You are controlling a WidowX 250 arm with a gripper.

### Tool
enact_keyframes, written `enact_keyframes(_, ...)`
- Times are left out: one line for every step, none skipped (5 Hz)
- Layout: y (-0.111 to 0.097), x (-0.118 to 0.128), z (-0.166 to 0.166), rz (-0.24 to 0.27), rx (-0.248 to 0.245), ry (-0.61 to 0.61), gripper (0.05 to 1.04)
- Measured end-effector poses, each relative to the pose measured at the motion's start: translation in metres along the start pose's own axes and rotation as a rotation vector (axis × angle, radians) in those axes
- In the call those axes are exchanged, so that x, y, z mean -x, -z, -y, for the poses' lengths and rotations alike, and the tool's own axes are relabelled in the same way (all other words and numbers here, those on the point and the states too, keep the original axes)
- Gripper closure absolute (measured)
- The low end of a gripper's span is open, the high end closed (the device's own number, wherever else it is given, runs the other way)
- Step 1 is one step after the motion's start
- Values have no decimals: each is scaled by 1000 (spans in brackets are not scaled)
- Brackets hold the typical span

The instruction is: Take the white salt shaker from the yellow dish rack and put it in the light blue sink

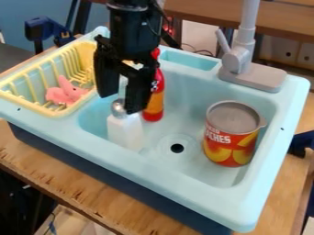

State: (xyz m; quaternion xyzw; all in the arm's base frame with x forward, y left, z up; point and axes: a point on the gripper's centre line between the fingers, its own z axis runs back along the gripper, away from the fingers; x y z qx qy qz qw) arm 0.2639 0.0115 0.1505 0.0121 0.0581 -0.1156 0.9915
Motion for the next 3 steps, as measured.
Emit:
enact_keyframes(-7,2,2,13,6,3,74)
enact_keyframes(-39,-5,11,127,-6,33,75)
enact_keyframes(-54,-18,34,198,3,106,75)
